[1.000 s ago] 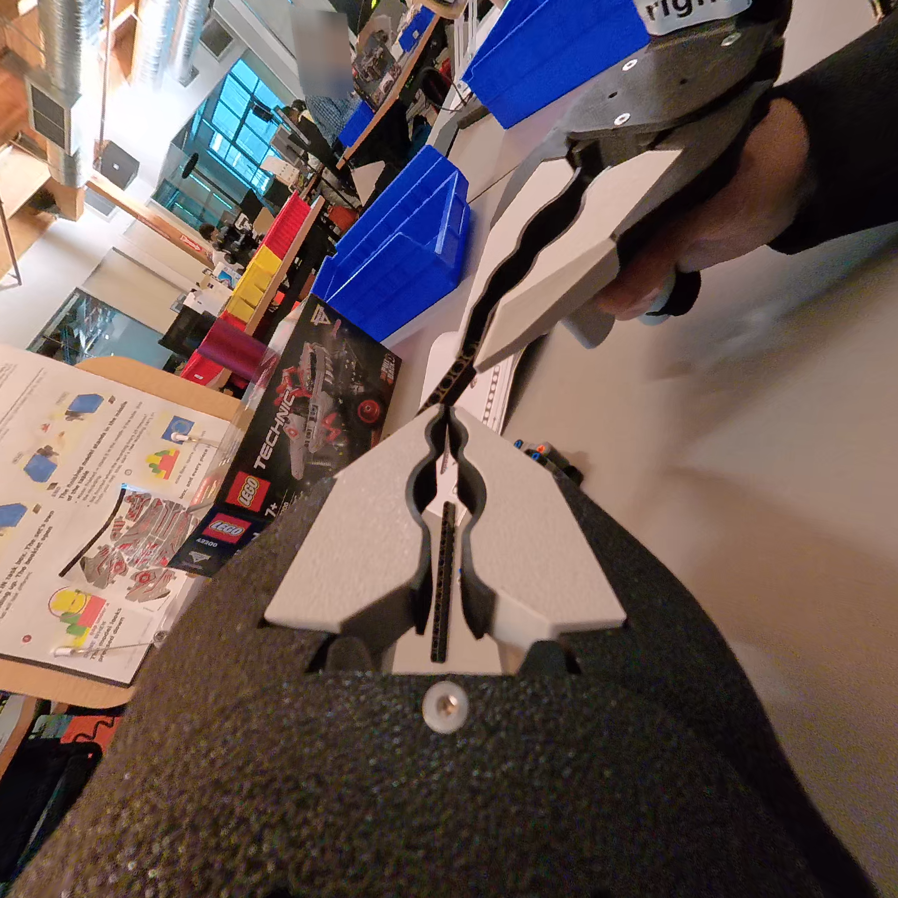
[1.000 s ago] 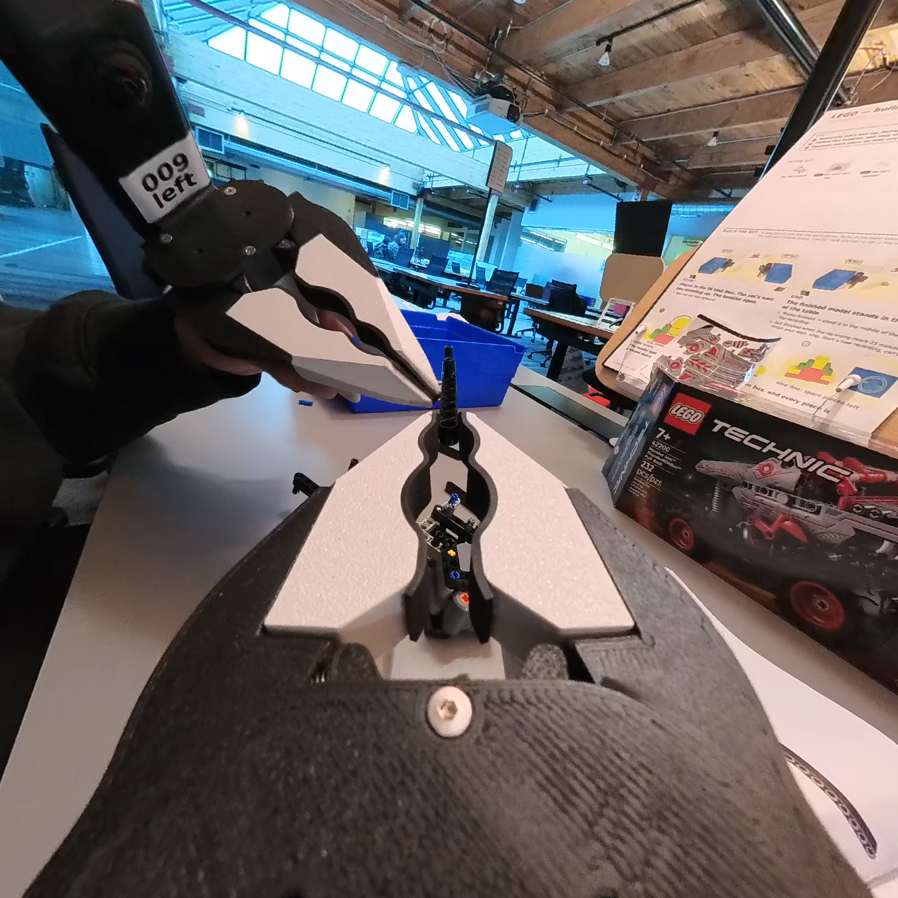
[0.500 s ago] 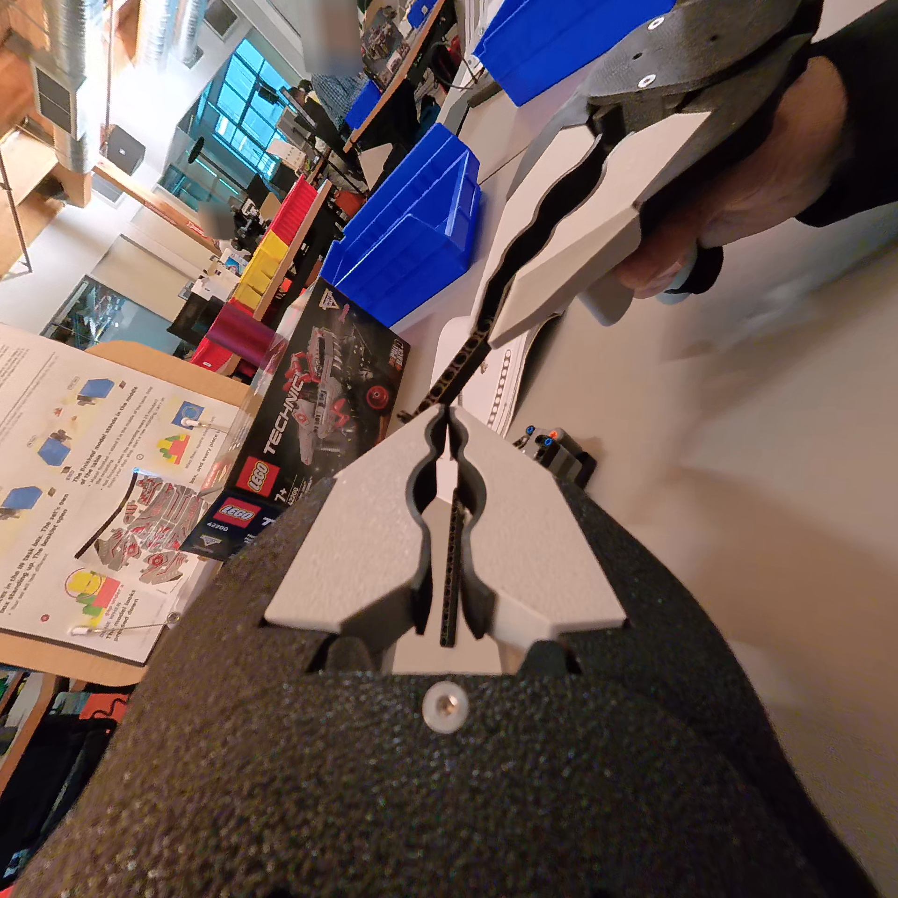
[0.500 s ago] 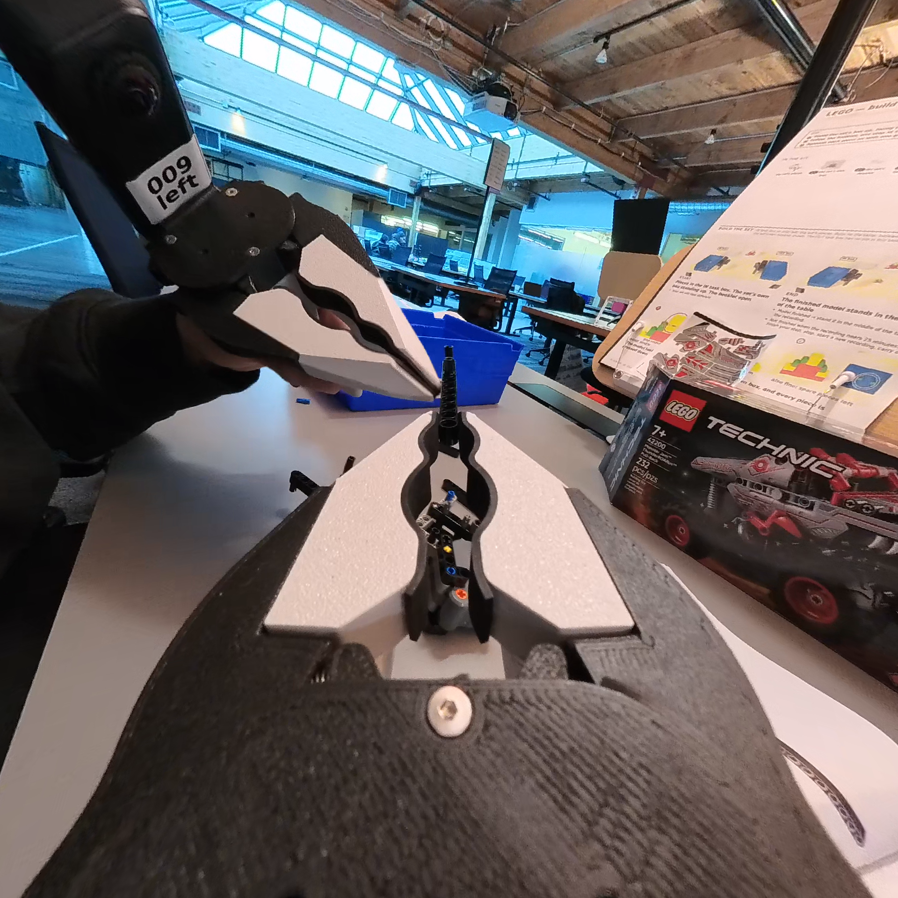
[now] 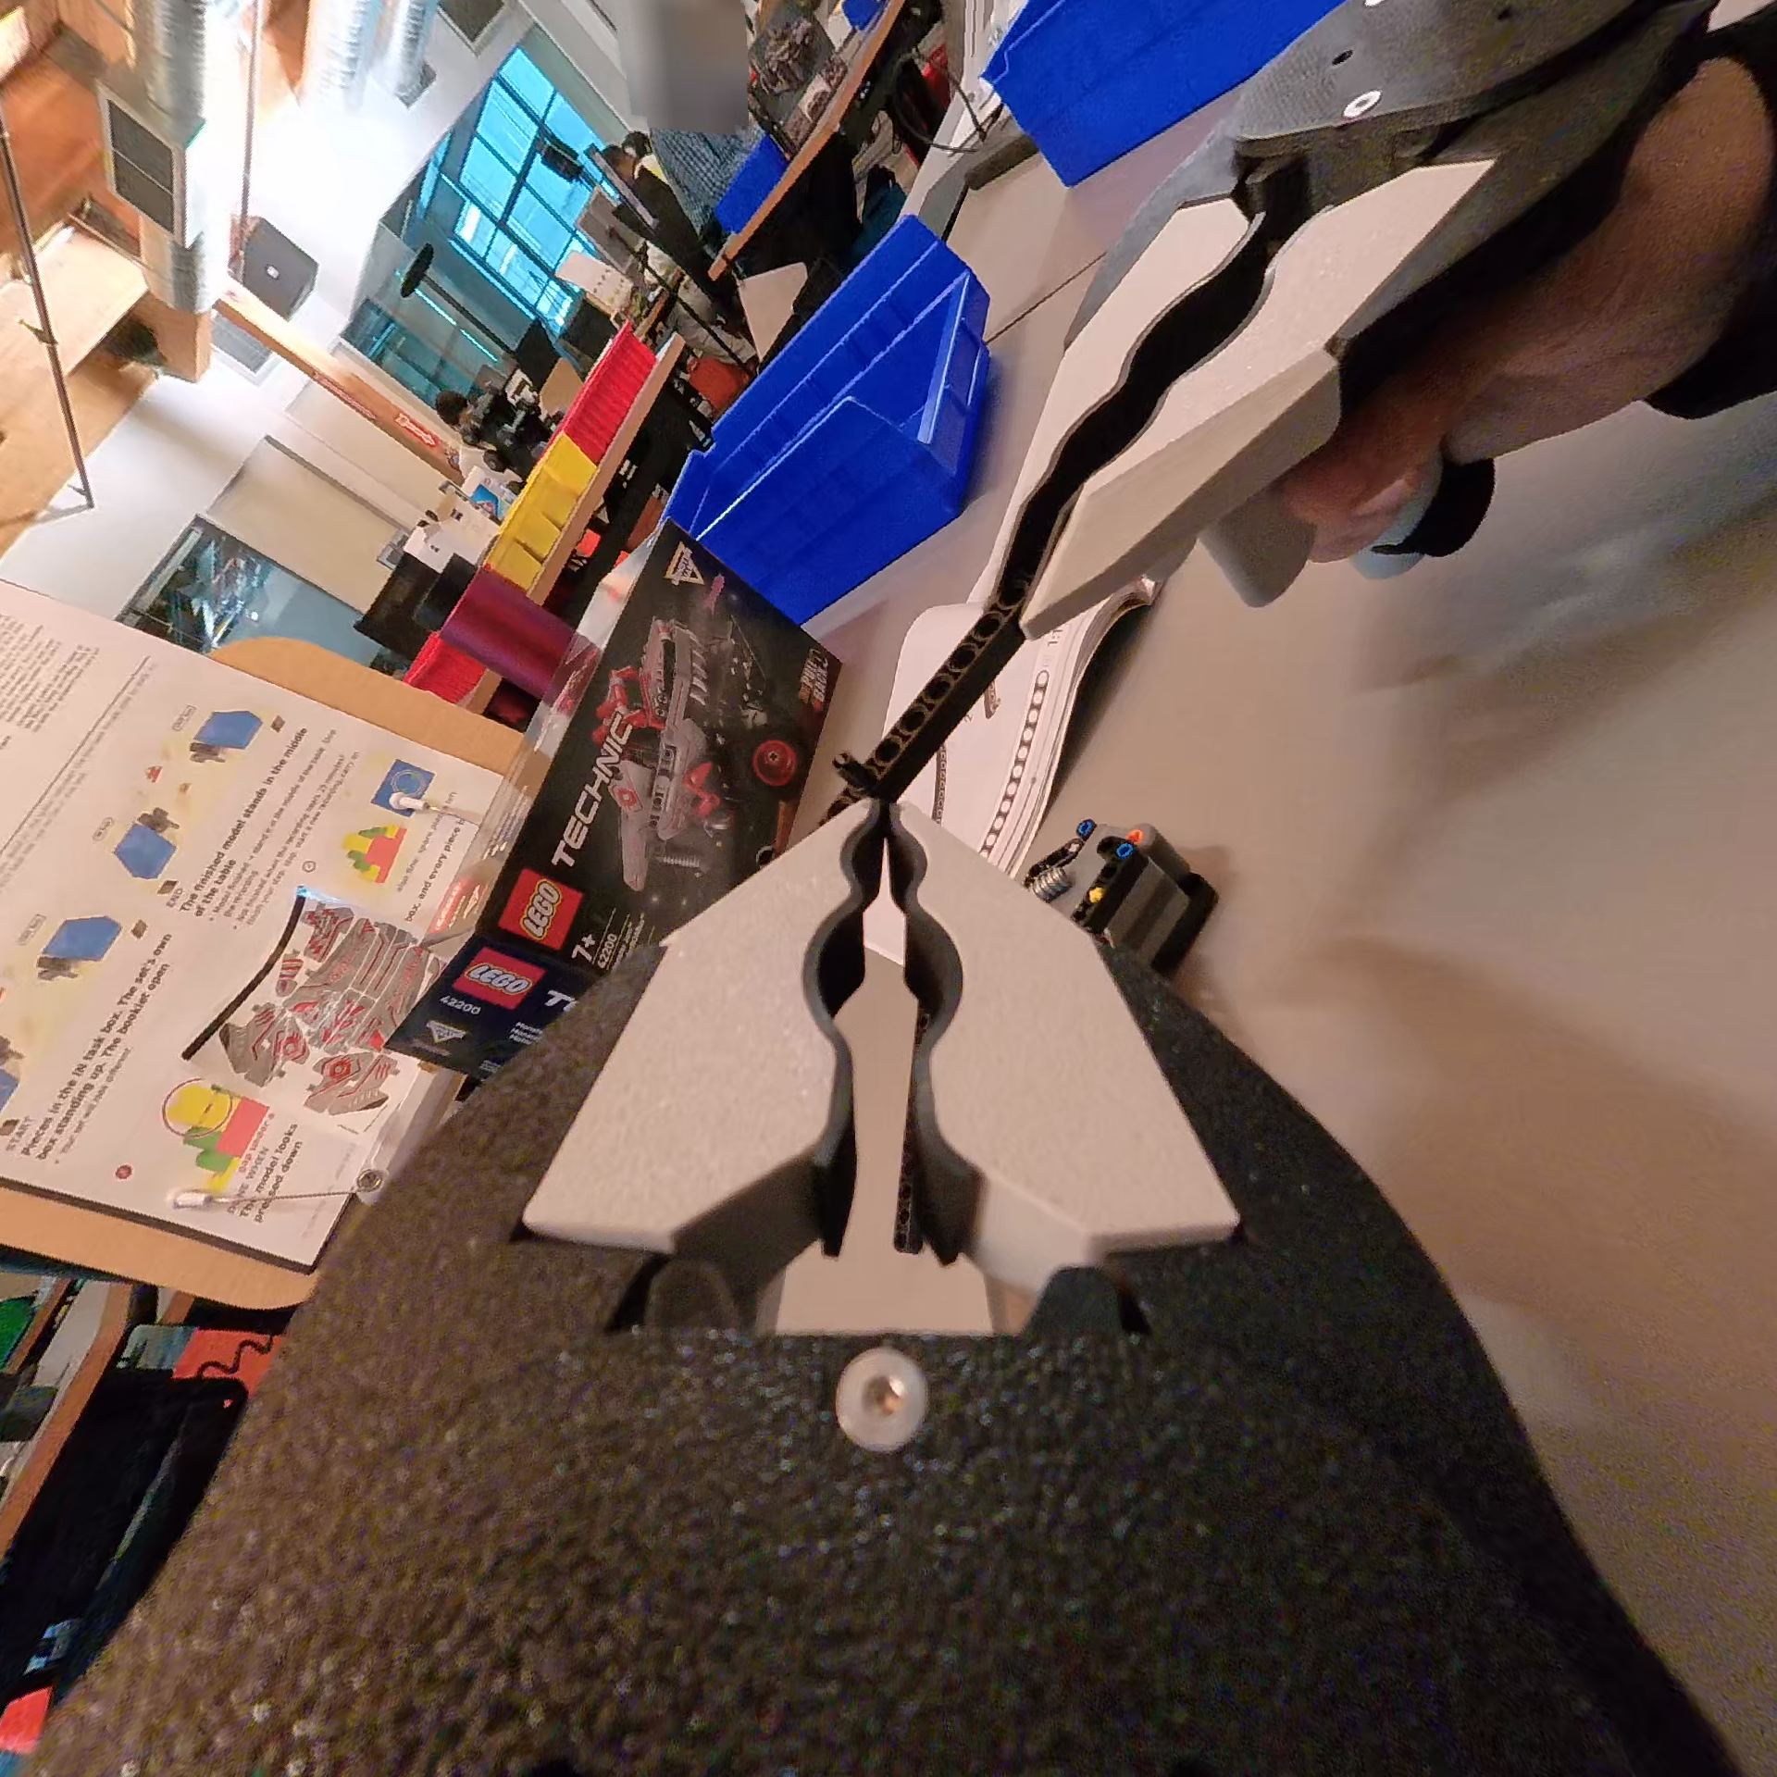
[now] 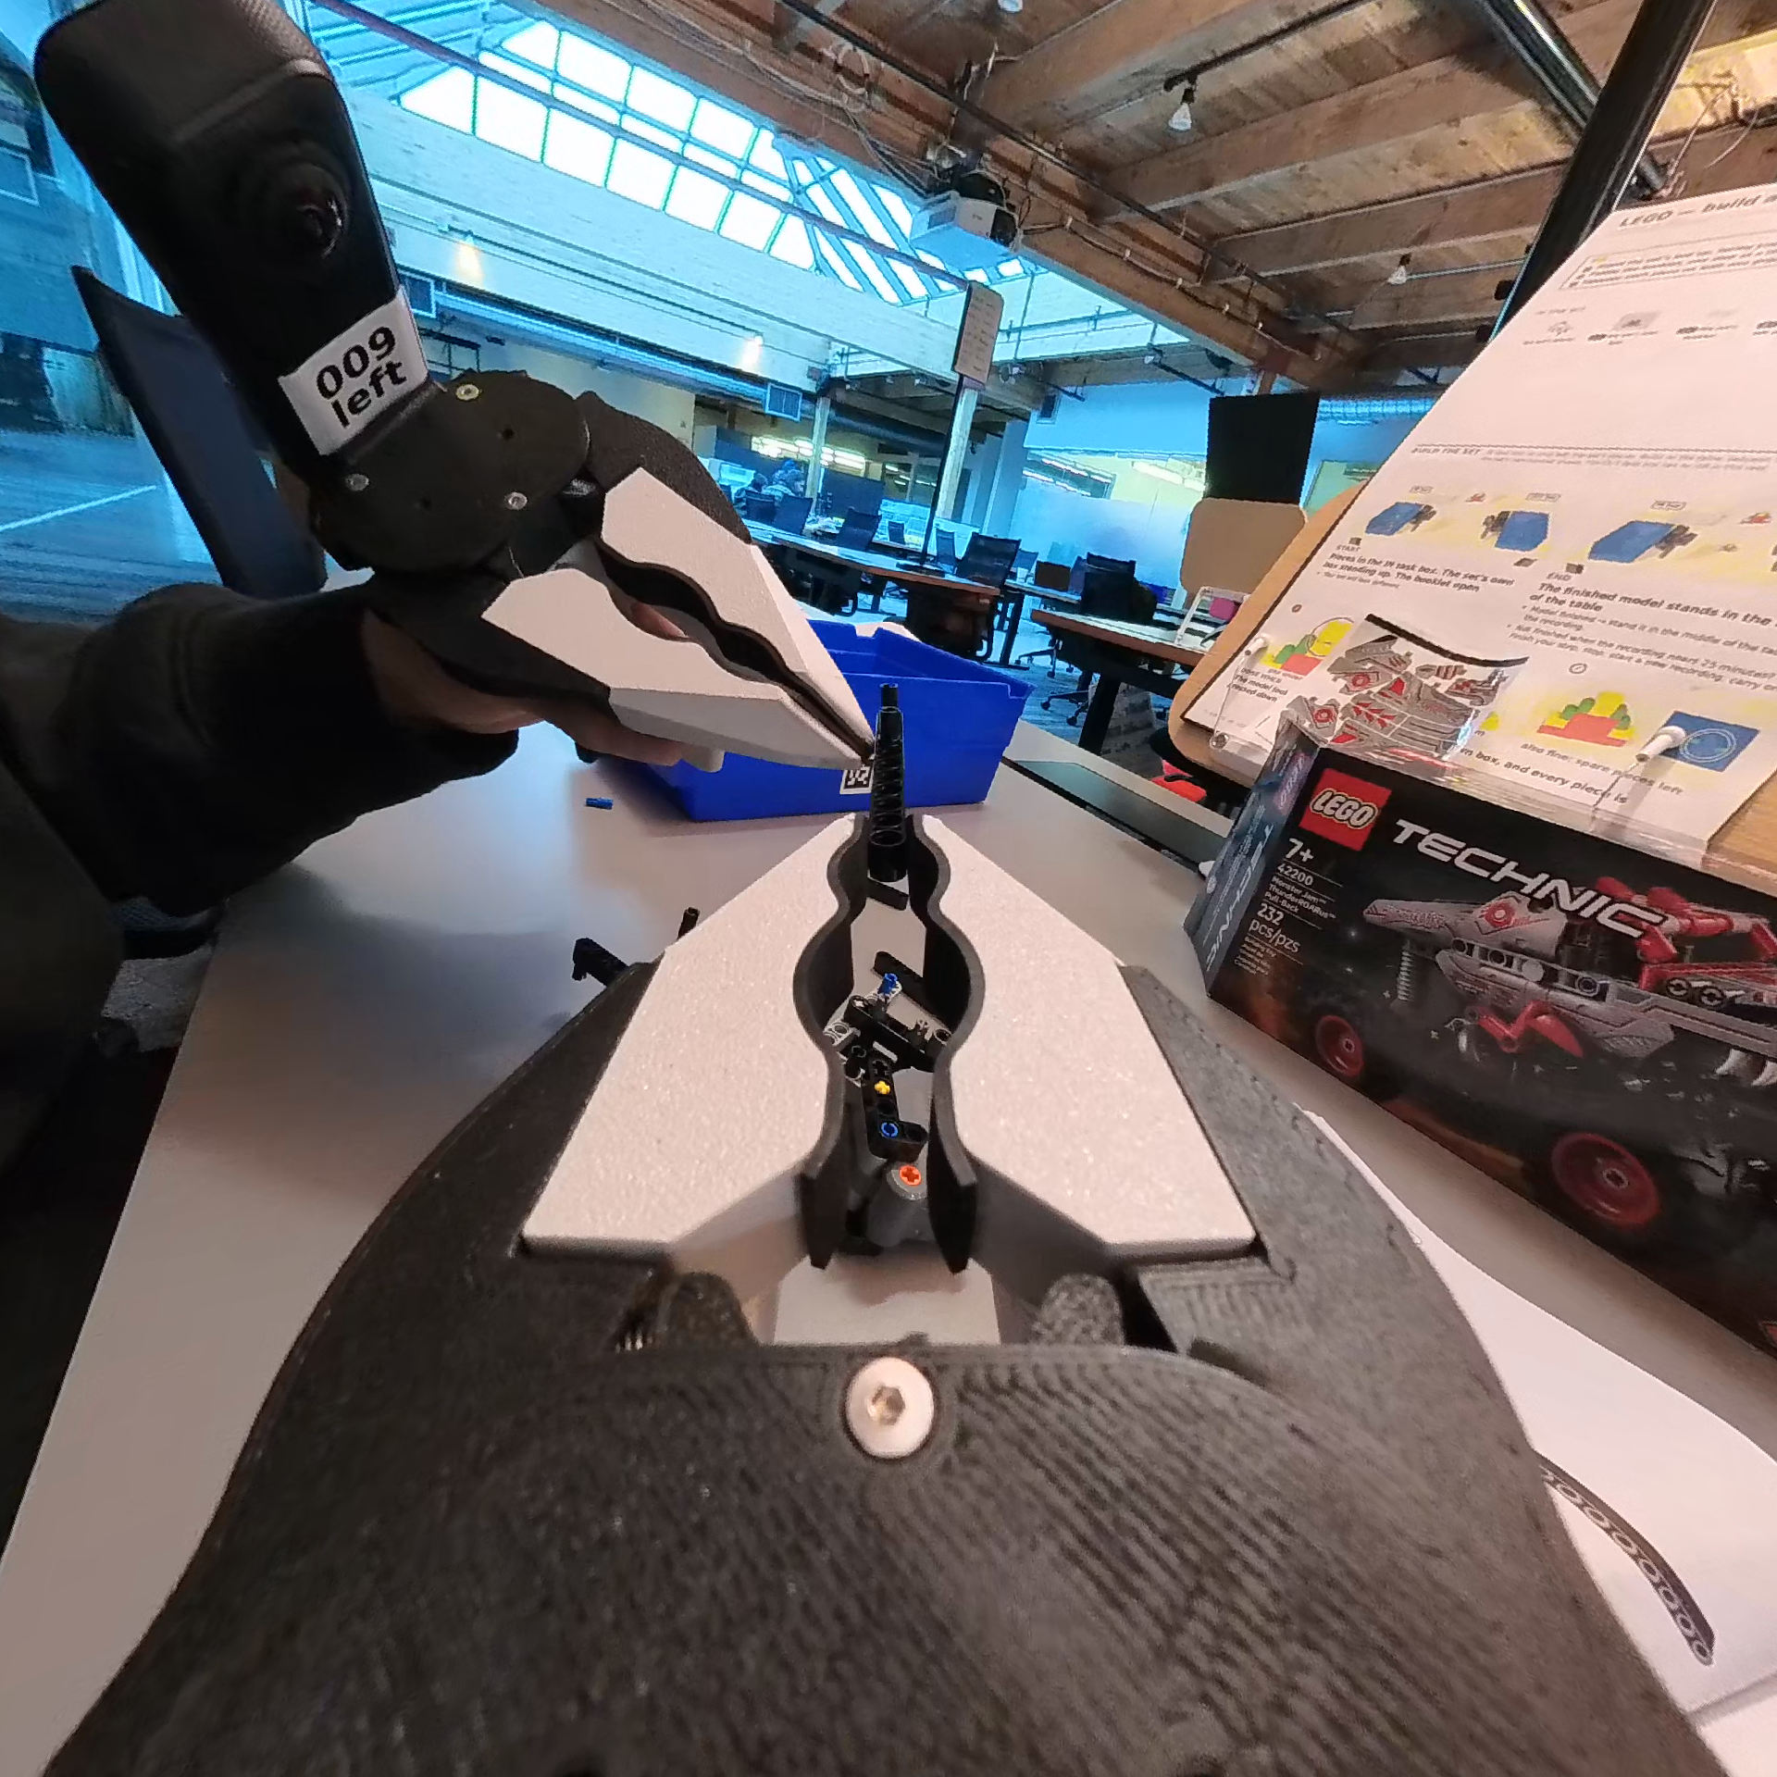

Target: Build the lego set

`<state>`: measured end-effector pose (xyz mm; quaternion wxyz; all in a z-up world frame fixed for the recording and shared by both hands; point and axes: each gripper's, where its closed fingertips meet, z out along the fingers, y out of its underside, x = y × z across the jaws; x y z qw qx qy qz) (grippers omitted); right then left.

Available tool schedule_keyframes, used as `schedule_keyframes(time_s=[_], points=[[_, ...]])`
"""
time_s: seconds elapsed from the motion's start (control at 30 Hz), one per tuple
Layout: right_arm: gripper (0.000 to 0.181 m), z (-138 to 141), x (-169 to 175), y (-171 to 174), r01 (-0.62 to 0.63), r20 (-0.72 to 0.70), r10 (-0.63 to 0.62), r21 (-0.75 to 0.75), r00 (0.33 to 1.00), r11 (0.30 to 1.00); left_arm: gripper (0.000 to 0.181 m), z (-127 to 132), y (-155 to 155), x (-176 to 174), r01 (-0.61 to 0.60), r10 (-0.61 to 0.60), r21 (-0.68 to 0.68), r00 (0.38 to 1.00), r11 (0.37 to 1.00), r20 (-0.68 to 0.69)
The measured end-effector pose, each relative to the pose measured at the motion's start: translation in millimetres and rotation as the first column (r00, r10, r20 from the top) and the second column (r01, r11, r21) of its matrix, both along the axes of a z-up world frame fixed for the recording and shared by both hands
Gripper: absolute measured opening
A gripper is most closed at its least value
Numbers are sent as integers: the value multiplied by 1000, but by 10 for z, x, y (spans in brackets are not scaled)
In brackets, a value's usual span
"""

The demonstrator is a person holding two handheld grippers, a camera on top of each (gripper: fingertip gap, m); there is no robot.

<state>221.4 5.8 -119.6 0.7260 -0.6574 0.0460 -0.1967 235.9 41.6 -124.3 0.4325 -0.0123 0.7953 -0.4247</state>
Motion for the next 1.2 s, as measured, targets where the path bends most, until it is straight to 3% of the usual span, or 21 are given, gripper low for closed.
schedule_keyframes(time_s=[0.47,0.6,0.7,0.83,0.87,0.9,0.97,1.0,1.1,1.2], points=[[5,-18,15,-25,8,-1,-8,-9,1000,1000,0,-2,114,76,-41,41,10,999,999,5],[5,-82,151,-115,88,-1,-88,-63,996,994,0,-36,285,179,-93,93,28,996,995,-6],[5,-92,224,-161,97,0,-98,-98,995,990,0,-56,408,256,-103,99,-34,990,994,-105],[5,107,287,35,-53,38,58,-123,998,991,37,41,273,260,45,-140,-271,930,962,-340],[5,134,322,113,-99,47,107,-146,993,984,53,59,257,291,59,-178,-299,903,952,-390],[5,156,335,192,-154,59,166,-167,984,974,56,51,281,367,43,-174,-296,886,954,-429],[5,186,418,320,-219,59,233,-184,971,958,23,13,357,488,44,-158,-256,883,966,-443],[5,184,480,370,-227,66,243,-193,968,955,15,3,389,510,58,-163,-246,887,968,-432],[6,87,577,491,-280,83,306,-234,948,931,10,-106,533,574,47,-135,-206,890,977,-437],[8,-225,896,564,-234,53,268,-348,962,908,6,-412,678,719,-24,-35,-114,872,993,-489]])
